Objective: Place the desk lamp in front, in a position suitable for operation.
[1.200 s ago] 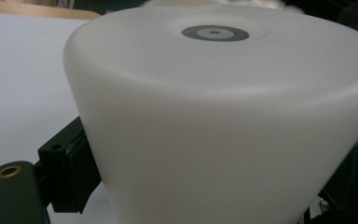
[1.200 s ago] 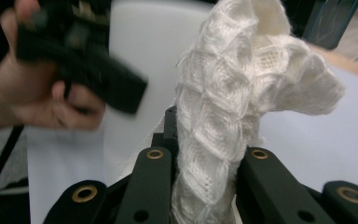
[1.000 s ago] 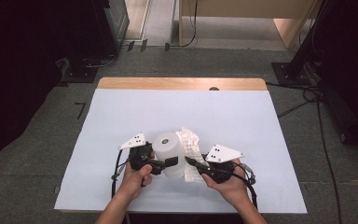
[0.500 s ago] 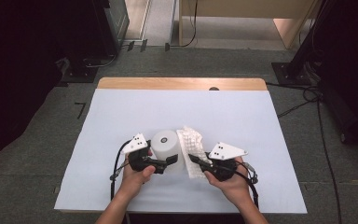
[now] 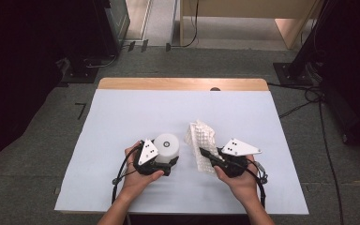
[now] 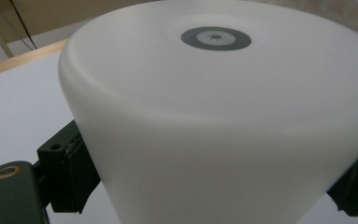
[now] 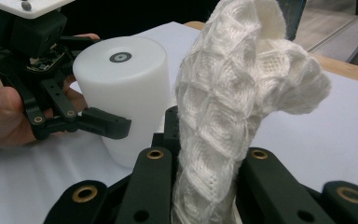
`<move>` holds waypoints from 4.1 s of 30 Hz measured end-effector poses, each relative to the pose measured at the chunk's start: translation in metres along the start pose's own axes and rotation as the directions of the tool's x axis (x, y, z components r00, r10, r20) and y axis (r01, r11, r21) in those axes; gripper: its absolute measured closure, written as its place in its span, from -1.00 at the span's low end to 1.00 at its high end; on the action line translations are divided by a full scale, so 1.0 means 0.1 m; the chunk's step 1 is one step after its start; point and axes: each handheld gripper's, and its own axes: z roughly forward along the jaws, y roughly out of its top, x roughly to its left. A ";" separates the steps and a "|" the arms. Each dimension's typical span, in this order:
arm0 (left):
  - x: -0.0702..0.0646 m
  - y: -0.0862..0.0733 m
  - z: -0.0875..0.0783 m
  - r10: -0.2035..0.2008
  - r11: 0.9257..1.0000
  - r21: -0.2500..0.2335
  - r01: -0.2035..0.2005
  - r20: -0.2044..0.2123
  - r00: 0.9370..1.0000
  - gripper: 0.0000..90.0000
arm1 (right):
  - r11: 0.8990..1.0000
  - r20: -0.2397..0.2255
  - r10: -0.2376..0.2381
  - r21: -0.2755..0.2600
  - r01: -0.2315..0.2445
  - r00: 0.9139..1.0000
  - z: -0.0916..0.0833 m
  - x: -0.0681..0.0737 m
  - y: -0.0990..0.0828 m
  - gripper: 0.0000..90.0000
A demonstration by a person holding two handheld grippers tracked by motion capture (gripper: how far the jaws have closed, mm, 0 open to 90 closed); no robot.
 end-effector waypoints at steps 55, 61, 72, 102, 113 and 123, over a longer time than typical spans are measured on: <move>0.19 0.15 -0.18 -0.300 0.928 -0.055 0.370 0.478 0.826 -0.82 | 0.993 -0.098 -0.114 0.011 0.116 0.989 0.13 0.39 0.04 0.76; 0.05 0.16 -0.08 -0.278 0.949 -0.004 0.316 0.467 0.839 -0.82 | 0.991 -0.081 -0.118 -0.077 0.112 0.990 0.01 0.41 0.14 0.76; 0.22 0.17 -0.20 -0.305 0.927 -0.052 0.371 0.470 0.828 -0.82 | 0.992 -0.098 -0.116 0.042 0.121 0.988 0.16 0.36 0.00 0.76; 0.07 0.18 -0.19 -0.185 0.974 -0.073 0.212 0.275 0.944 -0.82 | 0.998 -0.115 -0.020 0.064 0.028 0.993 0.23 0.20 -0.08 0.75; -0.01 -0.02 -0.03 0.009 1.000 -0.015 -0.009 0.000 1.000 -0.83 | 0.993 0.006 0.081 -0.089 -0.080 0.997 -0.08 -0.10 -0.01 0.76; -0.21 0.11 -0.15 -0.109 0.994 -0.033 0.105 -0.203 0.973 -0.95 | 0.994 0.001 0.078 -0.083 -0.078 0.997 -0.05 -0.12 -0.03 0.75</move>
